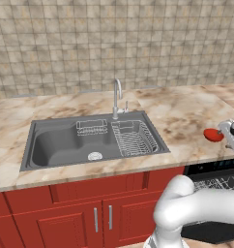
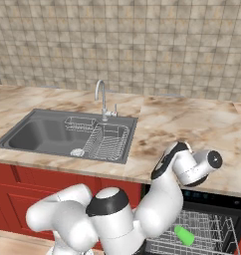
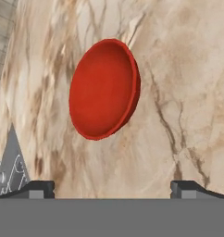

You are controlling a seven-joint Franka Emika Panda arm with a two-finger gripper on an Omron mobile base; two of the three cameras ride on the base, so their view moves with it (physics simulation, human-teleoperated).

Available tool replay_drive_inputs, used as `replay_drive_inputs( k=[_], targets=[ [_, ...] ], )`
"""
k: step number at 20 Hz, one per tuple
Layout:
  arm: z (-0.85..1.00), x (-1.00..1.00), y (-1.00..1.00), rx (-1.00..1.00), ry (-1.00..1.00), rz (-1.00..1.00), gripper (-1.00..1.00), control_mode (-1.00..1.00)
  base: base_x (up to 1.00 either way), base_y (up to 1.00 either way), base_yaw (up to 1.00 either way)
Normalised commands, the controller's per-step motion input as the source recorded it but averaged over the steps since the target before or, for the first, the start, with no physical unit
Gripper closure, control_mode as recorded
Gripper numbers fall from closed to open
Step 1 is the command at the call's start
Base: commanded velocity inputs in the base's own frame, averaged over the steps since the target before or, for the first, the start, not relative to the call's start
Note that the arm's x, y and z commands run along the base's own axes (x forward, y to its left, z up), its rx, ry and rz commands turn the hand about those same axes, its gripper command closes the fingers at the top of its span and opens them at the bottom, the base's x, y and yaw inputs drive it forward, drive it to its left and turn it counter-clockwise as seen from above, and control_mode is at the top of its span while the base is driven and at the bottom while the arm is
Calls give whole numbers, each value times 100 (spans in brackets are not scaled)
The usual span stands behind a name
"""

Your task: Pick up the cup and bowl from the counter, place them in the dishwasher, and close the dishwasher door.

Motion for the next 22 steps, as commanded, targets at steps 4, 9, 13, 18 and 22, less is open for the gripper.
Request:
replay_drive_inputs(
  k=[4,9,13,18,22],
  targets=[
    [-19,15,-1,0,0,0,-100,-100,0,0,0],
    [-16,9,-8,0,0,0,-100,-100,0,0,0],
    [-12,15,-14,0,0,0,-100,-100,0,0,0],
    [-11,18,-12,0,0,0,-100,-100,0,0,0],
    [-10,20,-13,0,0,0,-100,-100,0,0,0]
  ],
)
